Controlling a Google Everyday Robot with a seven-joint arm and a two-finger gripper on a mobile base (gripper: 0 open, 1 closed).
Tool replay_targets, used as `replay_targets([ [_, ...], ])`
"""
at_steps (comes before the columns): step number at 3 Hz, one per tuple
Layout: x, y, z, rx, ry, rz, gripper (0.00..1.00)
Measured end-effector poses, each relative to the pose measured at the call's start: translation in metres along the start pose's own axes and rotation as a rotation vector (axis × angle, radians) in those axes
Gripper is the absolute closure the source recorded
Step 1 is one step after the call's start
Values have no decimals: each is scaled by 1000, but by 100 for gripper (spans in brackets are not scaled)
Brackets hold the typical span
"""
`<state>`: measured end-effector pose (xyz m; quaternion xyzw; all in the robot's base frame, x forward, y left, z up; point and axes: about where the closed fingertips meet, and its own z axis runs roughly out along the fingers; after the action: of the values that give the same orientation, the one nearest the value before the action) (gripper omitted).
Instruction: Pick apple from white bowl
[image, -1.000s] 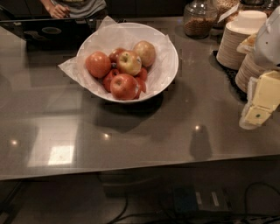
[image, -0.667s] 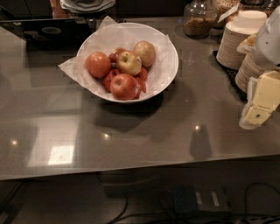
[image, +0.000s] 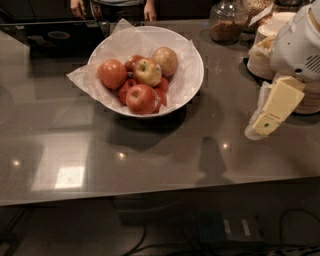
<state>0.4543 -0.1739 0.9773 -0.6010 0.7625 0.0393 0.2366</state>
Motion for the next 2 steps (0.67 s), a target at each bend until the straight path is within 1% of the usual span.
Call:
replay_targets([
  [1, -45, 3, 10, -58, -182, 7, 0],
  [2, -84, 15, 25, -173, -320, 2, 0],
])
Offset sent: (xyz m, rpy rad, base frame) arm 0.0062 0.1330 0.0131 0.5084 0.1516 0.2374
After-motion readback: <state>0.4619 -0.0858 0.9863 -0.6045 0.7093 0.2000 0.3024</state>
